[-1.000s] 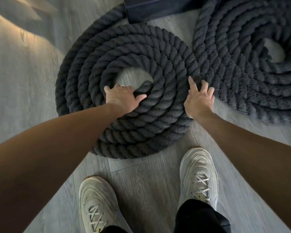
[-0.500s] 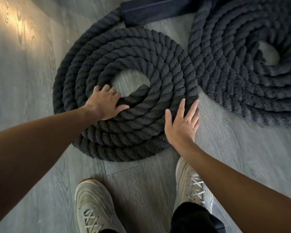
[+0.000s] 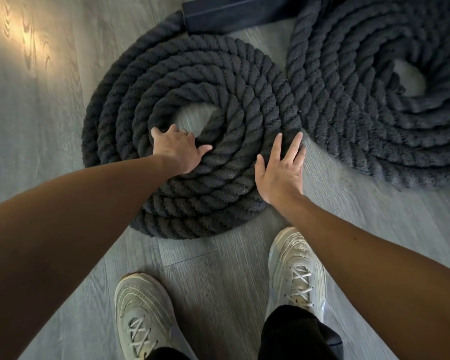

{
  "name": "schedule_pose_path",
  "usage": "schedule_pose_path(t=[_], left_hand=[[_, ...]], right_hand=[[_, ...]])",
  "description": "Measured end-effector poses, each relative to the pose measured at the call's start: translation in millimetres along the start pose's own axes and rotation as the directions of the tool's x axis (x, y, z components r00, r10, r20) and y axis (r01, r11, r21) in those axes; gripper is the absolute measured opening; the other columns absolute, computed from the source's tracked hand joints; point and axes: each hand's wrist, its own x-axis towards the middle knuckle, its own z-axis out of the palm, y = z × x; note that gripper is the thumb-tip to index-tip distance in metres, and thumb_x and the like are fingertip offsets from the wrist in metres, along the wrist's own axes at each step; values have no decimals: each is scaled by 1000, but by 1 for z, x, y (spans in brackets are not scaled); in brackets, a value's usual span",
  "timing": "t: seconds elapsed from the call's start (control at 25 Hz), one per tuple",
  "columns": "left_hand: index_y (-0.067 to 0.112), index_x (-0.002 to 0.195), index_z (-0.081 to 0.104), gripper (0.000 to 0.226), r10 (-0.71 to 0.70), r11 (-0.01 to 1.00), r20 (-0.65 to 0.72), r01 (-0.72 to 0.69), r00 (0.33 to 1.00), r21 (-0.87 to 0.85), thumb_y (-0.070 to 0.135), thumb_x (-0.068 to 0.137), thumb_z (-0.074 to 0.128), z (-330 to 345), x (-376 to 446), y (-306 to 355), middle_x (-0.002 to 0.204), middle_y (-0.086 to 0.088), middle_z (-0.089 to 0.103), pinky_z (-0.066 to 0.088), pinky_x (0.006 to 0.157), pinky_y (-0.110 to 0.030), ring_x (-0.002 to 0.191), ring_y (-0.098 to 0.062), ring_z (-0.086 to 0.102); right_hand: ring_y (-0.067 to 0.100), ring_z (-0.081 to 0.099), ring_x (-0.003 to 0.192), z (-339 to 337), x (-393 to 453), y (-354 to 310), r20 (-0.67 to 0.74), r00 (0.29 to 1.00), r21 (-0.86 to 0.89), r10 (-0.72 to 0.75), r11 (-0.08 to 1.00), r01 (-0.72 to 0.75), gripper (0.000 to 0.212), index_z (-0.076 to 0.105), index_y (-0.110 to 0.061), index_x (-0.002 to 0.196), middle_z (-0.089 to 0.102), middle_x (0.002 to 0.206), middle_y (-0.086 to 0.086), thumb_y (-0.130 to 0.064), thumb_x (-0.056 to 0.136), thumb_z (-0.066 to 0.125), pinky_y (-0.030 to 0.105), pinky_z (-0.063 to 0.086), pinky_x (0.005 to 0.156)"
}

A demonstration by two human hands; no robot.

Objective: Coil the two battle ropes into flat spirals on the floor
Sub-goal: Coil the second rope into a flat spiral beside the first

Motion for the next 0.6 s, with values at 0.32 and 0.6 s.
schedule_pose_path(t=[0.32,0.6], left_hand=[[11,132,54,84,-43,999,9,43,999,-13,73,97,9,-1,1,5,135,-10,57,32,103,-60,132,-29,40],[10,143,42,84,-118,982,0,117,993,-148,71,97,7,17,-4,12,148,-16,41,30,106,-61,135,-36,31]], right_hand=[[44,-5,150,-3,6,2,-2,1000,21,-26,999,26,74,-16,-18,157,-27,160,22,-57,101,13,49,19,122],[42,-6,151,-2,6,4,-13,1000,46,-27,999,28,76,-14,-19,158,-27,161,20,-59,100,15,50,25,120]])
